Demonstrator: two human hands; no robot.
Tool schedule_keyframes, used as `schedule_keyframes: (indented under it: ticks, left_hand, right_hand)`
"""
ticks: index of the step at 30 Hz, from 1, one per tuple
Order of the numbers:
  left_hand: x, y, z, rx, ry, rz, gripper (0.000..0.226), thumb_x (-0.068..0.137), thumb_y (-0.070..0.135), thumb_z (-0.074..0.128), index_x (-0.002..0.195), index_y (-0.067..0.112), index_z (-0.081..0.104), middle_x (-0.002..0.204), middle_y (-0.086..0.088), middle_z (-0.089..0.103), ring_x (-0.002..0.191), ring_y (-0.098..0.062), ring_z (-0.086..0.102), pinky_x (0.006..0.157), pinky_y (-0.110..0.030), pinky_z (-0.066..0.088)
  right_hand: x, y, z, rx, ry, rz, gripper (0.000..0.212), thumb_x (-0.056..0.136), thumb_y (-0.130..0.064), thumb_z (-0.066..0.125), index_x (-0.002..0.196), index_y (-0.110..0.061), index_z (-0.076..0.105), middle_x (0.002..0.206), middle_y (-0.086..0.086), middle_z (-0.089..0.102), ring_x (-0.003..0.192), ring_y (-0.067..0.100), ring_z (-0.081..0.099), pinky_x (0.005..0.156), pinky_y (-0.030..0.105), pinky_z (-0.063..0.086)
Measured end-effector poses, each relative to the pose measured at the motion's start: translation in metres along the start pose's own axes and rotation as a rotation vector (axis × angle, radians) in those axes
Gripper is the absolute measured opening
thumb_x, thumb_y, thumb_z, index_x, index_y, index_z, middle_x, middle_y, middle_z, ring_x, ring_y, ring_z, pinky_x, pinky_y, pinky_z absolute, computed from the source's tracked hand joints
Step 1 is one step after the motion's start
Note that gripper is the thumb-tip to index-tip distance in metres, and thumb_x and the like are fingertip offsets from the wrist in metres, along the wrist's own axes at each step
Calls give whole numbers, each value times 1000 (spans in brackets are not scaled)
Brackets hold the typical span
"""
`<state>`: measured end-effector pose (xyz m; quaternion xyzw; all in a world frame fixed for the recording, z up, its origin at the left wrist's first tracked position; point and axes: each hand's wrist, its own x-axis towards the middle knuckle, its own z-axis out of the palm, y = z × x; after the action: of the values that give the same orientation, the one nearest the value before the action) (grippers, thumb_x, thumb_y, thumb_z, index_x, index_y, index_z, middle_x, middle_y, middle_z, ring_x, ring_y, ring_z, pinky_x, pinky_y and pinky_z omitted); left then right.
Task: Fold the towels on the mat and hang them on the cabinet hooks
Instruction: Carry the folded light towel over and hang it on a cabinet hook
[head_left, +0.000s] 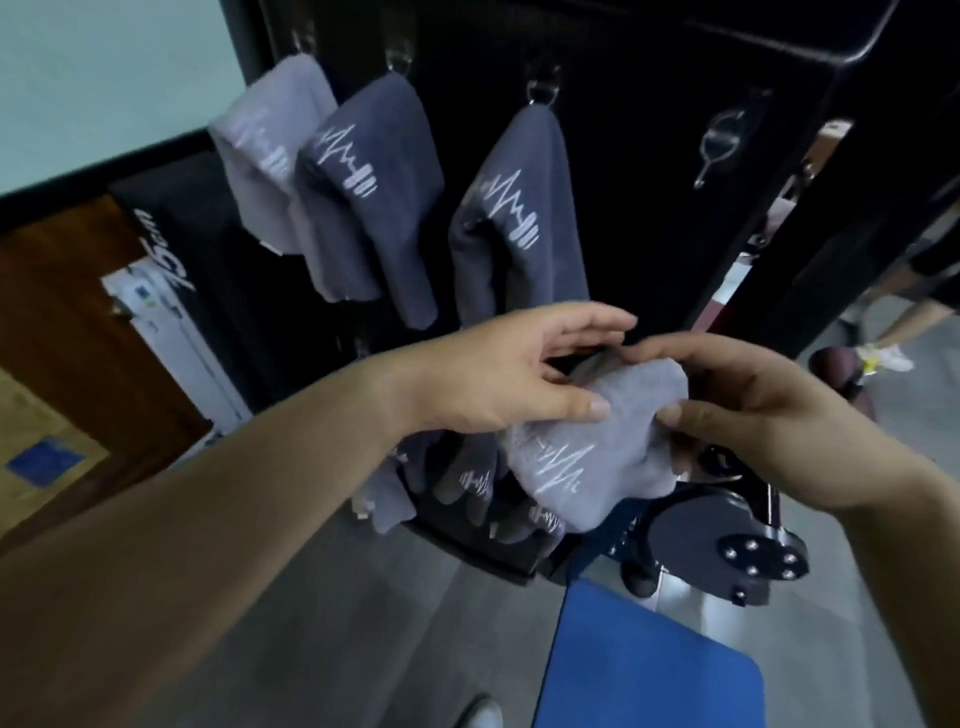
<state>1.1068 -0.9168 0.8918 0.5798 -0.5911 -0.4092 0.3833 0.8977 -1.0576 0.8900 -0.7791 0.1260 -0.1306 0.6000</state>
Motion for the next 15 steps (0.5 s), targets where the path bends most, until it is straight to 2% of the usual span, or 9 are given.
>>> schedule_keyframes:
  ticks: [2,5,7,9,12,15]
  left_hand:
    - [21,12,-6,-39,-30,13,70,94,10,69,153,22,35,154,5,44,138,4,42,111,-20,41]
    - [51,24,-6,-141,51,53,55,98,22,63,149,21,42,145,2,54,132,-5,53,113,-32,44]
    - [69,28,-5,-268,147,63,38,100,27,57,137,19,55,133,-3,63,126,-15,59,111,-41,46]
    - [85,29,-7,-328,245,57,30,94,30,59,121,19,64,122,-5,68,120,-21,62,110,-45,47]
    - [98,32,-10,-344,356,28,19,87,35,65,98,20,63,99,-1,65,98,-17,60,96,-39,49]
    - [104,34,-13,-322,433,1,20,93,32,68,87,18,54,86,4,58,84,-9,55,81,-29,47]
  right_hand:
    - [11,-6,-19,53,16,-24,41,87,1,57,126,-10,62,118,12,70,101,31,70,75,40,61]
    - [27,-16,-44,123,32,-78,42,87,-6,64,129,-9,62,120,13,69,102,33,67,80,41,61]
    - [35,-21,-55,143,20,-97,46,86,-11,68,132,-11,62,115,15,69,97,33,65,77,36,59]
    - [44,-27,-62,174,59,-102,45,87,-4,60,132,-11,62,105,14,71,90,28,67,72,31,57]
    - [55,-30,-70,203,114,-116,41,84,-8,62,125,-15,66,99,9,72,86,25,66,72,34,54]
    - [66,-26,-79,192,175,-116,39,79,-12,69,117,-18,67,94,7,71,88,28,64,83,44,48]
